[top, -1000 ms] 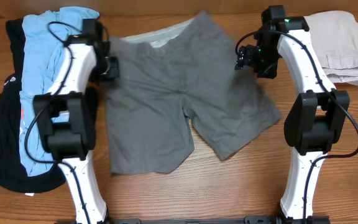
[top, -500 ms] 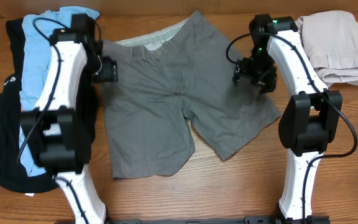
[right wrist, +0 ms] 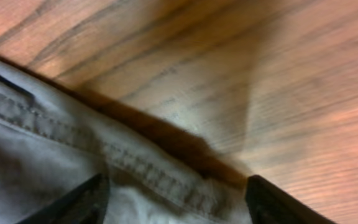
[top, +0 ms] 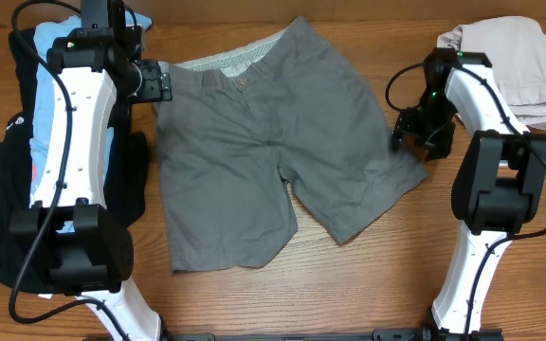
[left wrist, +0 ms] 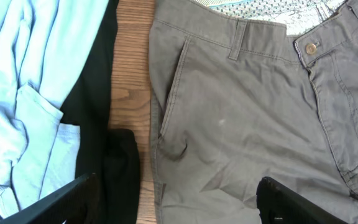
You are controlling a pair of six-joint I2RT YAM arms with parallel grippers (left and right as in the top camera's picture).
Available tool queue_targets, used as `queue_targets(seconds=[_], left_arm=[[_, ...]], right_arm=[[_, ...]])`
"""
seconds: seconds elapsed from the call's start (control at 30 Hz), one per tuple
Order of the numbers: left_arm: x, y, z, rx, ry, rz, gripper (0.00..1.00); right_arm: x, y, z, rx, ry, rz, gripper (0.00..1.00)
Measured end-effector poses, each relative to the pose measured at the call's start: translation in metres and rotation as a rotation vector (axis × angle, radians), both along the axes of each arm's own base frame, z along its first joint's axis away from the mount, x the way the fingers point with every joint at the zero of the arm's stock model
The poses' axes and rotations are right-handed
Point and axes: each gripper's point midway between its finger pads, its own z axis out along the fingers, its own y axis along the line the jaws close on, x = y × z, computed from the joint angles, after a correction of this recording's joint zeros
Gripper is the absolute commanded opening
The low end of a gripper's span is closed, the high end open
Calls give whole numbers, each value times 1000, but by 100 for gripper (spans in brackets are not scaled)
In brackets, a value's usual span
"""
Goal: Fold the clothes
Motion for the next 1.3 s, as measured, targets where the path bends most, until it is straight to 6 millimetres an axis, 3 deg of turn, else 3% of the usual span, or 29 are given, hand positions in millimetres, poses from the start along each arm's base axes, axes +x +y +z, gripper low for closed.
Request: queue_targets(seconds=[0.07, 0.13, 0.2, 0.33, 0.43, 0.53, 0.57, 0.6, 0.63, 0.67, 0.77, 0.93, 1.0, 1.03, 1.07, 1.17, 1.3], left_arm=[[1, 0, 0, 0, -4, -1, 84], [2, 0, 1, 2, -7, -4, 84], [3, 0, 1, 3, -14, -4, 84], [6, 0, 3, 4, -29, -4, 84], [8, 0, 4, 4, -38, -4, 84], [11, 1, 5, 5, -49, -5, 84], [12, 1, 6, 5, -53, -5, 84], [13, 1, 6, 6, -59, -6, 84], [13, 1, 7, 6, -61, -7, 84], [14, 1, 7, 6, -65, -7, 84], [17, 1, 8, 7, -77, -6, 85], [30, -2, 16, 8, -140, -42, 89], [43, -9, 23, -4, -200, -102, 91], [49, -13, 26, -13, -230, -137, 93], [62, -22, 25, -34, -276, -200, 94], [86, -33, 8, -79, -317, -261, 95], [104, -46, -51, -129, -263, -309, 97]], right_arm=[[-2, 2, -7, 11, -1, 28, 30], [-4, 1, -13, 12, 0, 52, 14], [-4, 1, -13, 18, -11, 64, 5], [2, -2, -14, 30, -37, 46, 4], [13, -15, -14, 29, -87, -9, 4], [21, -43, -14, 21, -130, -128, 11], [22, -51, -14, 18, -138, -158, 19], [22, -62, -14, 15, -146, -202, 33], [22, -70, -13, 16, -151, -235, 55], [21, -81, -12, 19, -157, -272, 65], [20, -88, -9, 48, -161, -292, 69], [24, -61, 1, 122, -157, -237, 69], [29, -45, 9, 143, -179, -190, 76], [31, -34, 17, 152, -193, -154, 80], [36, -12, 39, 167, -236, -92, 80], [40, 16, 67, 179, -294, -18, 80], [41, 41, 75, 192, -310, 47, 81]])
